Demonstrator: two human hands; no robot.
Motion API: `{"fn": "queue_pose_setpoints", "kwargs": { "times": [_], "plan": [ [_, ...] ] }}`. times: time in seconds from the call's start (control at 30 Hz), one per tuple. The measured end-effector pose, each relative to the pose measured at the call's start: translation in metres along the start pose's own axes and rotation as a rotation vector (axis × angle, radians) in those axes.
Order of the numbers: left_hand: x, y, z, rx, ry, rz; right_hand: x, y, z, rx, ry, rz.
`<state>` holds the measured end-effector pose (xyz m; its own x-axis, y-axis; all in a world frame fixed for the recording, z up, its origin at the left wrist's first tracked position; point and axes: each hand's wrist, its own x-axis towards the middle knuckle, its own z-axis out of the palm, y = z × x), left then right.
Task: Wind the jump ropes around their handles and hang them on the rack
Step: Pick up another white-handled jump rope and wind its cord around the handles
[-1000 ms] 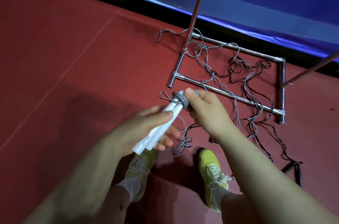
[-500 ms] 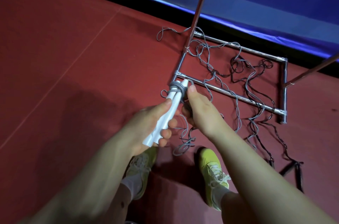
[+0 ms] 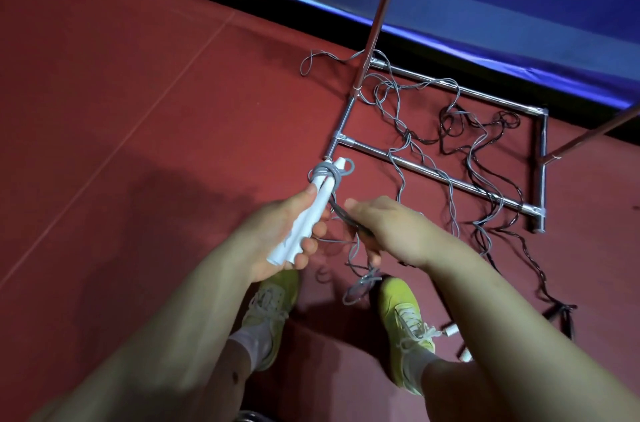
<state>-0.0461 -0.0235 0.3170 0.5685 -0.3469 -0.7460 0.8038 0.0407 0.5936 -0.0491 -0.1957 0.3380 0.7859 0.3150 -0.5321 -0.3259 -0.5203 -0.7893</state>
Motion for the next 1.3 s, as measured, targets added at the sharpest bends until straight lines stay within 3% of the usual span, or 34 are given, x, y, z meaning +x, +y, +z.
{"fn": "queue_pose_setpoints", "kwargs": {
  "times": [0.2,0.4,0.5,0.6,0.7,0.87,1.0,1.3],
  "plan": [
    [0.004,-0.006,0.005,0.401,0.206,0.131,0.001,0.001,0.006,-0.179,0.106,0.060],
    [0.009,-0.016,-0.002,0.956,0.292,0.317,0.006,0.005,0.006,0.307,0.105,0.296],
    [0.005,-0.020,0.009,1.187,0.365,0.403,0.010,0.006,0.010,0.500,0.127,0.328],
    [0.007,-0.030,0.020,1.493,0.481,0.379,0.012,0.010,0.023,0.567,0.186,0.356],
    [0.007,-0.037,0.027,1.650,0.517,0.348,0.014,0.015,0.033,0.569,0.289,0.376],
    [-0.001,-0.035,0.032,1.622,0.596,0.462,0.019,0.013,0.032,0.699,0.301,0.391],
    [-0.005,-0.032,0.029,1.512,0.525,0.505,0.021,0.011,0.028,0.743,0.279,0.383],
    [-0.017,0.001,0.023,0.469,0.092,0.276,0.022,0.001,0.016,0.856,0.215,0.306]
  ]
}}
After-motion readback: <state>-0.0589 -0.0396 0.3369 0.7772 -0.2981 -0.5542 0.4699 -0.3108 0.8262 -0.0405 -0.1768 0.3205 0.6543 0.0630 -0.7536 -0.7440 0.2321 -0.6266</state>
